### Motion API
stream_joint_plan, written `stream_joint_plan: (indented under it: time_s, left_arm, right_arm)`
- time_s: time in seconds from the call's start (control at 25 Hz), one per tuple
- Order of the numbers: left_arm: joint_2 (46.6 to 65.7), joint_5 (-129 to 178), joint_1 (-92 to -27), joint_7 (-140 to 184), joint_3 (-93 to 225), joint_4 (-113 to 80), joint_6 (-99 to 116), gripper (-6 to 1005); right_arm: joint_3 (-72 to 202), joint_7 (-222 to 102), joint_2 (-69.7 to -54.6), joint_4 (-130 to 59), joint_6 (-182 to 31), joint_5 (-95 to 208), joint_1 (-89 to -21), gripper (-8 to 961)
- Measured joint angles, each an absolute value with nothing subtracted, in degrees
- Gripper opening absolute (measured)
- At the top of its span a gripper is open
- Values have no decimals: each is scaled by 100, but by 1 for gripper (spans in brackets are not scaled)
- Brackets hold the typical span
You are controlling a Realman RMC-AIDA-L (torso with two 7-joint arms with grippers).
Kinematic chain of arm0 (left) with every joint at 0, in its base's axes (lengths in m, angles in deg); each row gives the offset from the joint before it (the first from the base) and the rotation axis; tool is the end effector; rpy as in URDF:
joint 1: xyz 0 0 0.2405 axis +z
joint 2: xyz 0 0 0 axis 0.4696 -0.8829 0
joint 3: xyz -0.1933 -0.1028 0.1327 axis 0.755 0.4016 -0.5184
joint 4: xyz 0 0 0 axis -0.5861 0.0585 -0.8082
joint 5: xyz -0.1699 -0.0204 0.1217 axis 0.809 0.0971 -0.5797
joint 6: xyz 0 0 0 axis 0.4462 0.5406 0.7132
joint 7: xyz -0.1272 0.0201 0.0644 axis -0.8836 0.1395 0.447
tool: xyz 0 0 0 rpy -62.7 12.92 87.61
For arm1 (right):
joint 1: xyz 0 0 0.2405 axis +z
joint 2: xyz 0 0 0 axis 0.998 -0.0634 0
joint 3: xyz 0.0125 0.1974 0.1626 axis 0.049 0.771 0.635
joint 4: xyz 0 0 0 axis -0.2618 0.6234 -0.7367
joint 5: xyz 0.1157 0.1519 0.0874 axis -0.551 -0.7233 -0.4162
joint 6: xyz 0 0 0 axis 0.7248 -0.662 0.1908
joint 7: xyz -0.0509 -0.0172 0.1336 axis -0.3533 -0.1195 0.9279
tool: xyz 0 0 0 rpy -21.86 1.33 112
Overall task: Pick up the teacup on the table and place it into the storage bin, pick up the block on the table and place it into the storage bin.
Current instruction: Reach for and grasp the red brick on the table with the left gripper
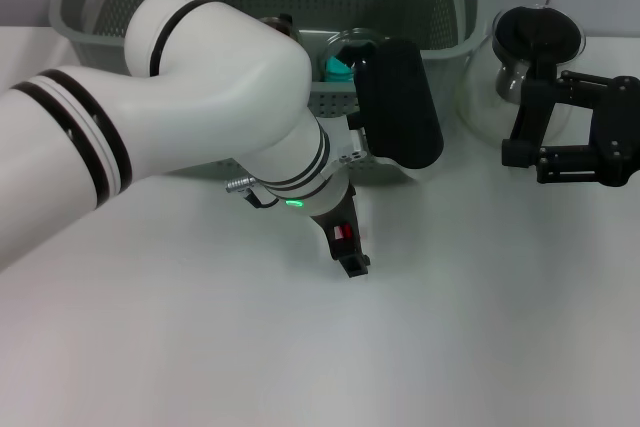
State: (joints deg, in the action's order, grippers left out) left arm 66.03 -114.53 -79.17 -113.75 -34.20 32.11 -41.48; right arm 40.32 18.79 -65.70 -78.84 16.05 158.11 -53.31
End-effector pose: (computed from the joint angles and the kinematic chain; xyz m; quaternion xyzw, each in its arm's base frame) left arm -0.1307 0.3729 -0.1368 -0.9571 -0.0191 0.2372 0.1655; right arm 0.2398 0.3435 0.0604 -0.9459 0.1439 0.2560 0.1382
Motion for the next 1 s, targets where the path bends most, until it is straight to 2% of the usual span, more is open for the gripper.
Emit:
stream_joint_plan:
  time_s: [1.0]
  left_arm:
    - [6603, -11394, -8027, -11366, -3421, 3081, -4074, 948]
  right_arm:
    - [4068, 1826, -6578, -7884, 1614, 15811, -5350, 928]
